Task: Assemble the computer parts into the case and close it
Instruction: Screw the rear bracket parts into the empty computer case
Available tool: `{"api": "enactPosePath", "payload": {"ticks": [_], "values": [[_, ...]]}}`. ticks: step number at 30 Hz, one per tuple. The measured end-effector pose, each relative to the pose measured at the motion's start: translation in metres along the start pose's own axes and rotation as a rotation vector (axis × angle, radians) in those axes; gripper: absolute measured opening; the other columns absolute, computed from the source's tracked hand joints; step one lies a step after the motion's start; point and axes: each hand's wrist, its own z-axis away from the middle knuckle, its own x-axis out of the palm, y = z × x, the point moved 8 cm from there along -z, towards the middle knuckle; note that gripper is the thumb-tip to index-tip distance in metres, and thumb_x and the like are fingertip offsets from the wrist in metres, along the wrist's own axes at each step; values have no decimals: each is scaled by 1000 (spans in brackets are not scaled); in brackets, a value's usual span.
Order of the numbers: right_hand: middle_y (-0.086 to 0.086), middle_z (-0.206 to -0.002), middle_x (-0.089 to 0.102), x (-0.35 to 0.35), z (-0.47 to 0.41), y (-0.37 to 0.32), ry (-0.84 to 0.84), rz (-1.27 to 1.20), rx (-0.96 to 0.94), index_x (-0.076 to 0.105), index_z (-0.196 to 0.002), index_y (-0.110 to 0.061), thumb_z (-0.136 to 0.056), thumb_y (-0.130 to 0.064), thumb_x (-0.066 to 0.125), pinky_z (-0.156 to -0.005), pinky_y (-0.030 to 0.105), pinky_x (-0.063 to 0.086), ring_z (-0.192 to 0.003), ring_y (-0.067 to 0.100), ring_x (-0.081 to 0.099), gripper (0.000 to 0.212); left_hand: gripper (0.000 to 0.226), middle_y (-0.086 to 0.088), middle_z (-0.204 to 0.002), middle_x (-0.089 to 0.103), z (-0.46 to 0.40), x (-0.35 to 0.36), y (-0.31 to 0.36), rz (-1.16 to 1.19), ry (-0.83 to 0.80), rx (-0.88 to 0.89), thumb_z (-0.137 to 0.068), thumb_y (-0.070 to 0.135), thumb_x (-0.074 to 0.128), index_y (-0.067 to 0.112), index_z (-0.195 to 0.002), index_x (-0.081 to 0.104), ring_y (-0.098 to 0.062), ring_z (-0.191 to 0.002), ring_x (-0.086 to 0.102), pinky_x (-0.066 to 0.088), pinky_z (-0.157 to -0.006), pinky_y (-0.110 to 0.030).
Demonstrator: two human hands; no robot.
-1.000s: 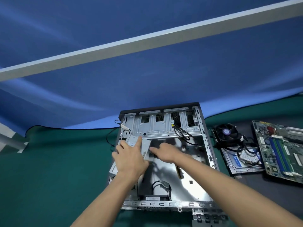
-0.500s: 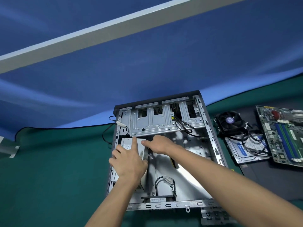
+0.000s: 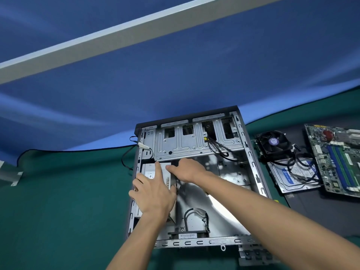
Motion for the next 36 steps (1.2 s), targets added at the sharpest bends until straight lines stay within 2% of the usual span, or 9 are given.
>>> {"api": "enactPosePath", "payload": {"ticks": [12,17,22,25,28,30,32,33,36], "values": [[9,-85,59,8,8,5,-39,-58,27,53,-68,-11,-98,-54,30,-80,34,41,-92,28,58,58,80,-15,-107,39,2,1,9,-75,35,43,-83,70,37,37,-147,4,-28,-94,42,29,-68,-37],[7,-78,52,11,9,-2,-72,-47,-10,39,-61,-20,-101,-44,32,-78,34,39,-88,27,54,47,83,-15,-108,38,0,5,7,-98,17,29,-82,71,38,38,-148,0,-27,-93,41,29,-67,-37],[15,-107,65,11,9,-12,-115,-69,-26,65,-91,-5,-102,-41,30,-92,36,45,-103,30,58,52,79,-15,-108,38,1,7,4,-76,7,1,-85,70,33,38,-148,-2,-28,-92,42,31,-68,-37],[4,-82,52,15,8,-10,-126,-8,-61,35,-64,-30,-103,-27,34,-79,33,39,-92,27,51,39,80,-16,-110,38,3,8,6,-88,-3,5,-85,71,34,38,-148,-3,-28,-93,42,32,-68,-37],[12,-108,59,15,12,-12,-133,50,-78,20,-63,-33,-100,-17,38,-80,36,40,-105,32,55,45,81,-17,-111,38,6,8,7,-104,-2,9,-85,72,34,38,-148,-3,-27,-93,42,32,-68,-37],[15,-119,58,18,13,-13,-148,65,-93,34,-66,-34,-100,-16,39,-89,40,41,-112,33,54,39,81,-17,-111,37,6,8,7,-111,-1,20,-85,72,35,38,-148,-4,-27,-93,41,31,-67,-37],[15,-122,59,22,12,-11,-173,25,-80,64,-103,-25,-101,-18,38,-95,41,40,-114,32,54,27,82,-17,-110,37,7,8,7,-120,0,27,-85,71,35,38,-148,-5,-27,-93,41,31,-67,-37],[15,-121,59,22,12,-11,-174,10,-82,61,-122,-16,-102,-20,36,-94,40,41,-114,32,54,32,82,-17,-110,37,7,8,6,-123,1,29,-85,71,35,38,-148,-5,-27,-92,41,30,-66,-37],[19,-114,60,25,14,-6,-149,-39,-65,60,-113,-2,-104,-35,26,-88,35,41,-112,32,55,49,82,-17,-110,37,9,9,5,-133,7,38,-85,71,34,37,-148,-7,-27,-92,41,31,-66,-36]]}}
